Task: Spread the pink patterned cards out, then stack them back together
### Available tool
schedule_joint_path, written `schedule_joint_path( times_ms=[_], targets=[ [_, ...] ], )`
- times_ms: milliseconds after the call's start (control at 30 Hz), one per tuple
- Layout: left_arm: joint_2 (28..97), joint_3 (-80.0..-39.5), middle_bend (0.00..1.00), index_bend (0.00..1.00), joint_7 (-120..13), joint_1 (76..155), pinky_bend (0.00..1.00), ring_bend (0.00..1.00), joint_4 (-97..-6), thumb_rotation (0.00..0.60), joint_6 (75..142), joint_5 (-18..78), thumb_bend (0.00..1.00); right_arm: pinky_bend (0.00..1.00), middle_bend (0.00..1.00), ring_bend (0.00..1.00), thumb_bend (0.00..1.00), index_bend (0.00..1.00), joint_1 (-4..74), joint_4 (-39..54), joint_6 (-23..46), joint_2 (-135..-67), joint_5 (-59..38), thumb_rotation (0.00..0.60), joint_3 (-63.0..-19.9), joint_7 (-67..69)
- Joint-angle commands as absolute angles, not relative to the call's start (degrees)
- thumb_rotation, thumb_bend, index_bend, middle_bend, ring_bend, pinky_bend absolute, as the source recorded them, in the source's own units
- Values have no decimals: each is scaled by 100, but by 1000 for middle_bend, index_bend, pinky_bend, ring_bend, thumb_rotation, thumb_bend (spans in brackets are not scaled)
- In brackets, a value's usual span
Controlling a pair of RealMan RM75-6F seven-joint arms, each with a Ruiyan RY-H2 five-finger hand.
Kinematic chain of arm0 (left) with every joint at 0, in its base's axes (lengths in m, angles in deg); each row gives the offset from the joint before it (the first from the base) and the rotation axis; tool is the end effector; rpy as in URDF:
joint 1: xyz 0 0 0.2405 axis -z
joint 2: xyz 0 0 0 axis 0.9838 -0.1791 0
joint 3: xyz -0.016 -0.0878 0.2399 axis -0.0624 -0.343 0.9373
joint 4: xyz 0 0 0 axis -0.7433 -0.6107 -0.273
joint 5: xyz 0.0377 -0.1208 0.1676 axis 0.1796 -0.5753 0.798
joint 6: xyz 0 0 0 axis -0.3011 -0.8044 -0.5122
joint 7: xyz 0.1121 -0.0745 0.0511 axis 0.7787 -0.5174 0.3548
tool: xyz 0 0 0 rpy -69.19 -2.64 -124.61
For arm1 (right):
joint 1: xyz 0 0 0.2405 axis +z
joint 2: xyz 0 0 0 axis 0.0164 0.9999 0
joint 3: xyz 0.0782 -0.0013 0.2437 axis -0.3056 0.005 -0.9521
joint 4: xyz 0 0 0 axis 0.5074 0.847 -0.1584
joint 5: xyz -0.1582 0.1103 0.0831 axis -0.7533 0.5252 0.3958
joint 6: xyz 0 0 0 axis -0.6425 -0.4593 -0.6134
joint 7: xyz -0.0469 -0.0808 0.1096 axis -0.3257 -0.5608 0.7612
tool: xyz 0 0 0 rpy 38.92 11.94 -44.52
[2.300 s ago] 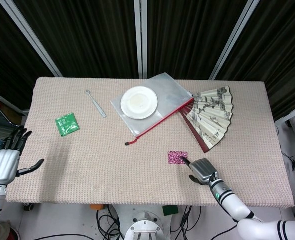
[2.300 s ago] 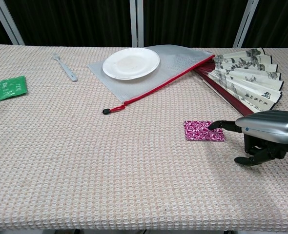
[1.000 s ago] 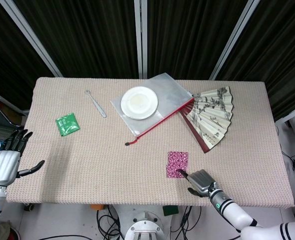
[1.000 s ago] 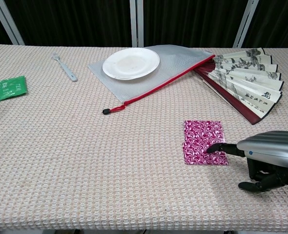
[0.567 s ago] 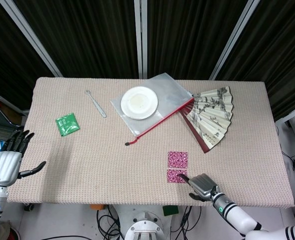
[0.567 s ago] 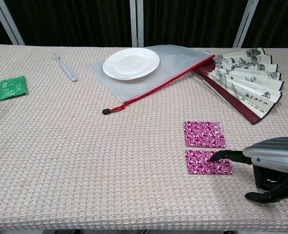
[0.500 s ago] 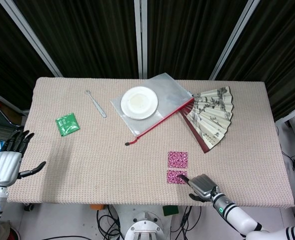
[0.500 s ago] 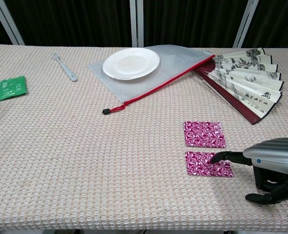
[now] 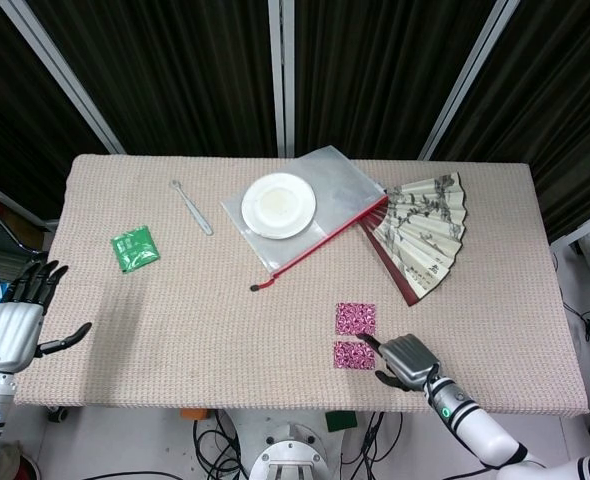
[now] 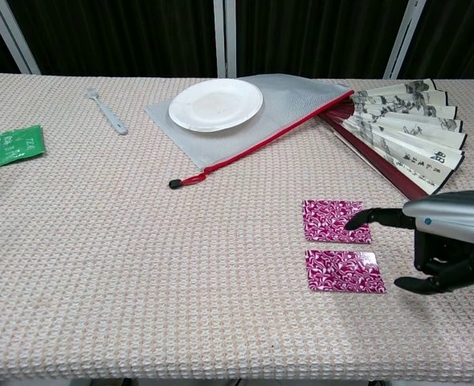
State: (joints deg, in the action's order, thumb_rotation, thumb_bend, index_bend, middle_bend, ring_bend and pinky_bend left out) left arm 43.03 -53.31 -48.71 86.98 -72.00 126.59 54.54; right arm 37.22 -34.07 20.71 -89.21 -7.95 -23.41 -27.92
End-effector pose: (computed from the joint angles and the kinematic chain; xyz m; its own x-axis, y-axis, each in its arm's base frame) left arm -0.3065 0.1899 0.1541 0.4819 0.0414 0.8753 0.8759 -0.0489 -0.4799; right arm -0.1798 -0.2080 0.0132 0.4686 -0.6065 0.6423 -0.8811 -0.3738 0.2898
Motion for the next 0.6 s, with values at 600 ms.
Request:
schedule_joint_path(
  times_ms=[600],
  targets=[
    [4322,-5356,50,72,-5042,8738,170,33,-7040,74,12513,5326,103,934,1000,1000,1000,114,4467,-2908,2522,-9410,902,600,-2590,-3490]
  ],
)
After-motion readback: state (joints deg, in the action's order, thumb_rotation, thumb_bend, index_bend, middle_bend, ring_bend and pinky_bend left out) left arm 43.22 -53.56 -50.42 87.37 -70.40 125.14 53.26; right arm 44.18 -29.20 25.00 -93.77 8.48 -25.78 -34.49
